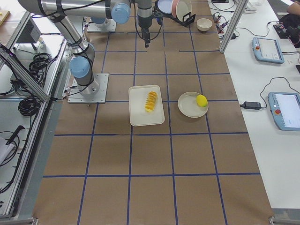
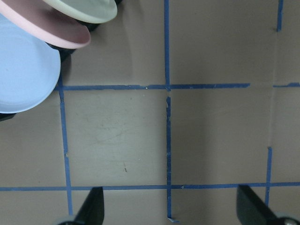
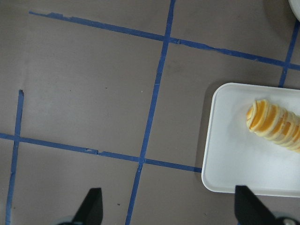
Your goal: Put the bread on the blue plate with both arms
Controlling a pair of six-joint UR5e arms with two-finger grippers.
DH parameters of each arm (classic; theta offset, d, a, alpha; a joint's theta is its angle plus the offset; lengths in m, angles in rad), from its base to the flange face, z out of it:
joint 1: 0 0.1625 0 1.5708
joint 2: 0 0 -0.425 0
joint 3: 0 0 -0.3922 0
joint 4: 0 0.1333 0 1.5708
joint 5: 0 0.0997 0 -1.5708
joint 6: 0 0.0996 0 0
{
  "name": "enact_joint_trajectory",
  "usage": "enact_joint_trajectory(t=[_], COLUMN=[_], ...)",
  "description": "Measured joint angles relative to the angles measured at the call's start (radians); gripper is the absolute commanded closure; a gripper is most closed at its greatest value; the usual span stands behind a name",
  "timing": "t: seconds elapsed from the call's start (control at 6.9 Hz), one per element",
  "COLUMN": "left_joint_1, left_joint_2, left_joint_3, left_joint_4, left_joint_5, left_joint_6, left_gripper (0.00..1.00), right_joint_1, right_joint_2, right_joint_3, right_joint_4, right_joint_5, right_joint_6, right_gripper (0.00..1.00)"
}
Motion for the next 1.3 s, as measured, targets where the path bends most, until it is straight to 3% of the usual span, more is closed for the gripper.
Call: enact_joint_trajectory(t=[0.14, 0.43, 0.87, 1.3], left_joint_1=[0.082, 0.234, 0.382, 0.463], left_joint_2=[-0.043, -0.122, -0.289, -0.499], left_joint_3=[0.026, 0.044, 0.066, 0.172], left_joint_4=[-0.003, -0.001, 0.078, 0.119], left_joint_5=[-0.017, -0.062, -0.071, -0.073], left_joint_6=[0.093, 0.265, 0.440, 0.548], left_gripper=[0.00, 0.00, 0.00, 0.00], right_joint_1=[-0.026, -0.190, -0.446, -0.503], right_joint_2=[0.002, 0.002, 0.005, 0.028], right_joint_3=[0.026, 0.140, 0.401, 0.521], right_joint_4=[-0.023, -0.145, -0.490, -0.710], right_joint_5=[-0.002, 0.000, 0.060, 0.076], right_joint_6=[-0.105, -0.398, -0.807, -1.035], right_gripper=[0.00, 0.00, 0.00, 0.00])
